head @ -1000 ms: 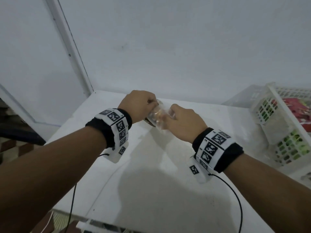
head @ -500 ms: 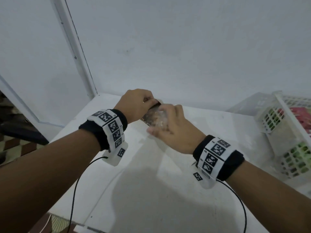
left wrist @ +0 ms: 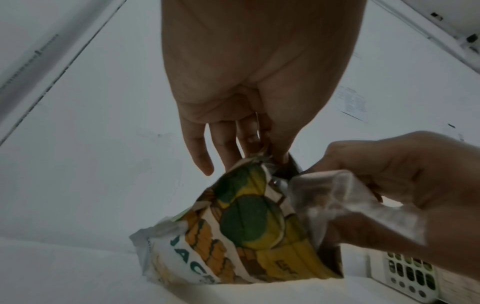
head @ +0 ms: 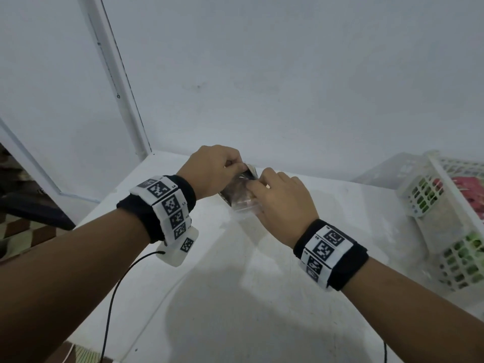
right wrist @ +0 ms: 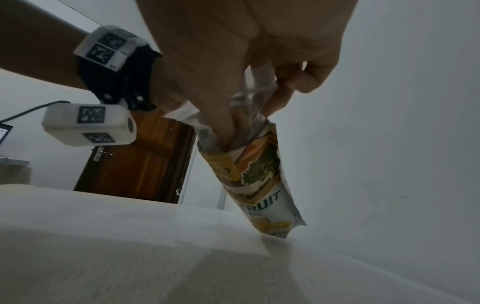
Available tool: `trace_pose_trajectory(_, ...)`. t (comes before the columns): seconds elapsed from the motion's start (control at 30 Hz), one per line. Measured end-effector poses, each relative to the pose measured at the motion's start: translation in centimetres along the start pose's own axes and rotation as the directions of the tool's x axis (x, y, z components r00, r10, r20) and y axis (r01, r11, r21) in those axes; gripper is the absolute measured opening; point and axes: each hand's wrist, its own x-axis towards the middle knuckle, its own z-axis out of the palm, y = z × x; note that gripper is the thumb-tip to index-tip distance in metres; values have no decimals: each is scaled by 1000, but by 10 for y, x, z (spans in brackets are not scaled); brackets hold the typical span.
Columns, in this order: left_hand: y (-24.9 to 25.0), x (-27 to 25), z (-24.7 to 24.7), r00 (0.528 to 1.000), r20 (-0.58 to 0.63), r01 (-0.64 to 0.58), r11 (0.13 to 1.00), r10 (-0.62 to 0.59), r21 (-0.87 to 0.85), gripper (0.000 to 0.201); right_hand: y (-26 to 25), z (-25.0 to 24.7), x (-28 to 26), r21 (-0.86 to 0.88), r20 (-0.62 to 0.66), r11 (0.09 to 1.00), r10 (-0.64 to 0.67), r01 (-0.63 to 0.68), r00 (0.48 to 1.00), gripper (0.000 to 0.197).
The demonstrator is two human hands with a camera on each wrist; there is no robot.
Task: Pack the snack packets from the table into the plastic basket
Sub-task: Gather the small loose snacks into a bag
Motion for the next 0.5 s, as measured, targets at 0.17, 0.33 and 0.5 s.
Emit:
trace_pose_trajectory(0.17, 1, -3, -7, 999, 38, -31, 998, 29, 50, 24, -5, -10, 10, 11, 50, 1000, 28, -28, 998, 26)
trace_pose_trajectory(0.33, 1, -2, -7, 999, 35, -28, 1000, 28, 14, 18, 1, -25, 18, 44, 207, 999, 9, -19, 978, 24)
trace_pose_trajectory(0.5, 5, -5, -3, 996, 66, -66, 996, 62, 59, 20, -5, -10, 12, 48, 130, 998, 22, -29, 991, 10)
